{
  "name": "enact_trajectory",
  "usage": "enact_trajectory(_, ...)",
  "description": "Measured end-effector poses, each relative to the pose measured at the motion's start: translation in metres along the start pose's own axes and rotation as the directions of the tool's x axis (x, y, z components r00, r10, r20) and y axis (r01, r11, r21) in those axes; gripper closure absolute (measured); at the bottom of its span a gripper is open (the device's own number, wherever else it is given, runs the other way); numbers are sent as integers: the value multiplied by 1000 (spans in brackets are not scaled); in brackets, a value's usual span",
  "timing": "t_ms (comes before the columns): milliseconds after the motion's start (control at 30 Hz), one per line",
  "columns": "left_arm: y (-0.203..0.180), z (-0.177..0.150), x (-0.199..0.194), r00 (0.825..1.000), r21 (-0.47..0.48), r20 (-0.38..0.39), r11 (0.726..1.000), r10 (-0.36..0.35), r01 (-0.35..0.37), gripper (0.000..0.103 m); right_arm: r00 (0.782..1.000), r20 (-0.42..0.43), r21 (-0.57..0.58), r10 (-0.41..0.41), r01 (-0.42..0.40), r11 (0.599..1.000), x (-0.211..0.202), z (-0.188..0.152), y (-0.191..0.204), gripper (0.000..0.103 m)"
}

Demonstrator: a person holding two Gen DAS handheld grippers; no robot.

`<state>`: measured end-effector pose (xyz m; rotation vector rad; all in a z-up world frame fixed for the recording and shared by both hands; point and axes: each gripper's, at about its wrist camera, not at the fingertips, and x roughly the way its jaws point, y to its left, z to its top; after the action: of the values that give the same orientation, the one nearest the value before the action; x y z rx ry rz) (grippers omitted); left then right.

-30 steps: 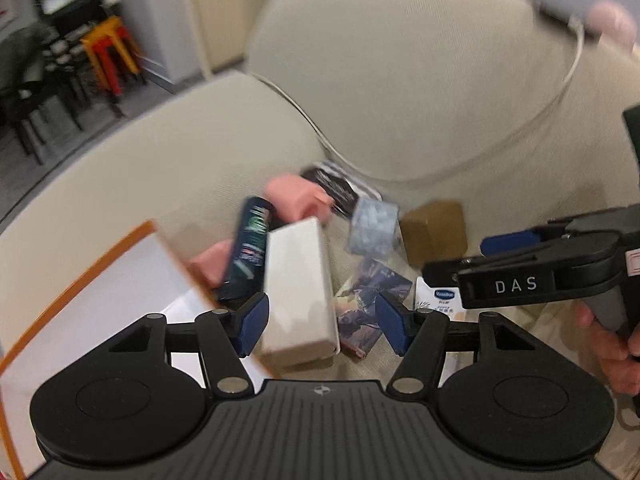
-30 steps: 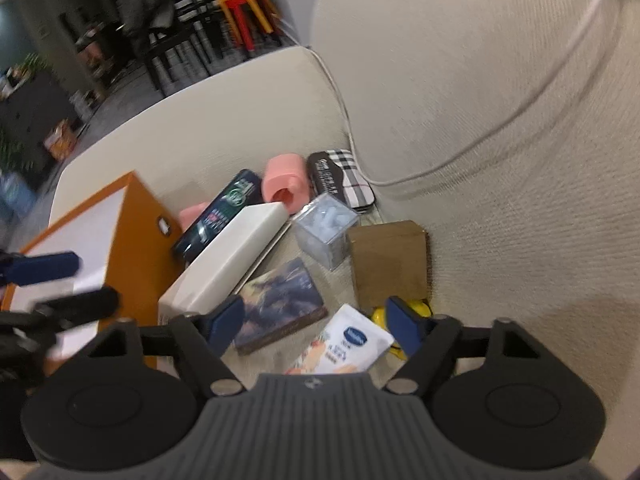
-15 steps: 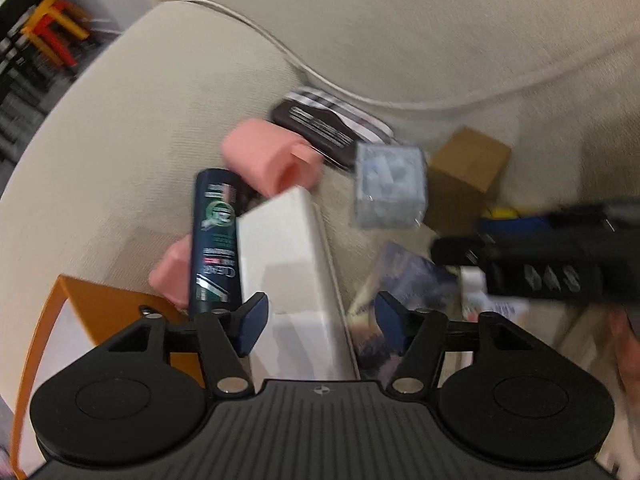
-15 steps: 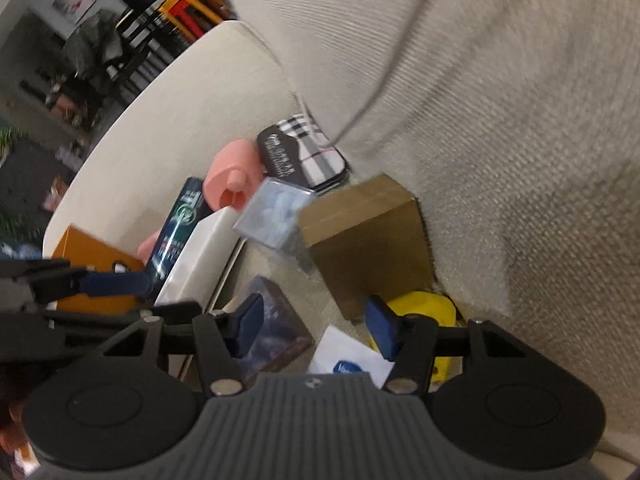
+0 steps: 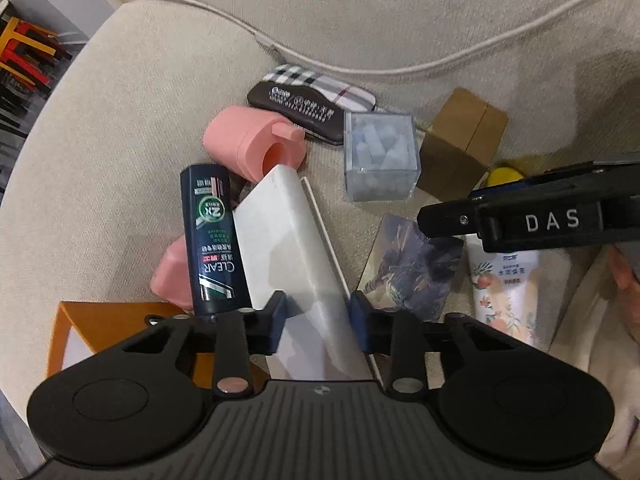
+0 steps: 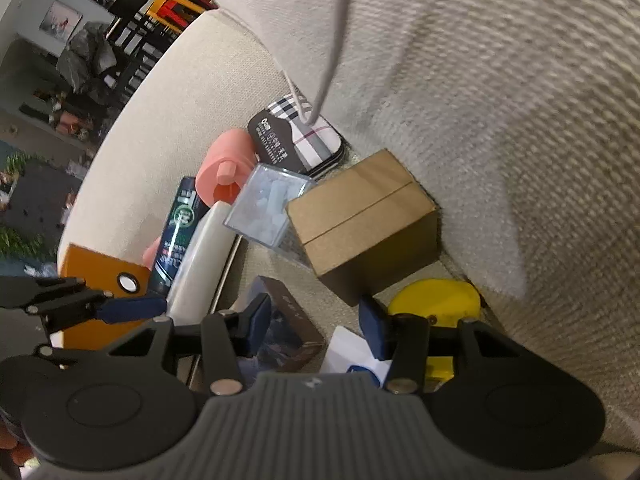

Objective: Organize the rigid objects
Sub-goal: 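Move the left tool down to the dark CLEAR shampoo bottle, then close the left gripper on the shampoo bottle while the right gripper grasps the white glasses case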

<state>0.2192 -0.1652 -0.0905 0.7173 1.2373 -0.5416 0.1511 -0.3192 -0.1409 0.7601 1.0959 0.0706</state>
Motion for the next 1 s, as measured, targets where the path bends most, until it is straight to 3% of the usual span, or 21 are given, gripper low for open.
enact_trajectory(133,2,0,-9,1000,-13,22,1000,11,-11,74,1000,10,-31,19,-19,999,-4,-2,3,52)
enact_trajectory(200,6,-1,-14,999,-24,32,1000,18,-17,77,999,-30,-73,37,-39,997,1,-3,9,51)
enact_trajectory(233,9,-1,-16,999,-31,38,999,15,-14,83,998,-54,-81,38,-42,996,6,-2,10,51)
enact_trajectory(267,11,-1,-19,999,-42,44,999,11,-9,99,997,-74,-77,34,-39,996,9,-2,9,51)
enact_trajectory(367,18,-3,-23,994,-24,51,995,99,-98,101,994,-101,-32,42,-45,998,14,1,3,51)
enact_trajectory(433,29,-6,-22,997,-66,42,996,60,-57,100,993,-112,-41,44,-49,998,16,2,3,51)
enact_trajectory(533,37,-11,-21,998,-124,59,992,7,1,94,994,-105,-49,41,-46,998,17,2,3,62)
enact_trajectory(600,35,-13,-21,997,-133,77,991,-11,22,82,994,-93,-28,56,-59,998,16,3,-1,65)
enact_trajectory(667,31,-14,-20,996,-132,84,990,-42,53,62,995,-75,-21,68,-70,997,13,-1,2,68)
enact_trajectory(700,28,-14,-19,995,-126,87,990,-49,59,58,995,-55,-24,77,-79,997,10,-1,2,71)
enact_trajectory(833,15,-13,-9,996,-84,69,994,-58,64,49,991,18,-58,129,-128,990,4,-2,10,77)
enact_trajectory(1000,24,-13,-8,995,-100,86,994,-45,53,49,996,44,-105,74,-69,992,6,0,21,74)
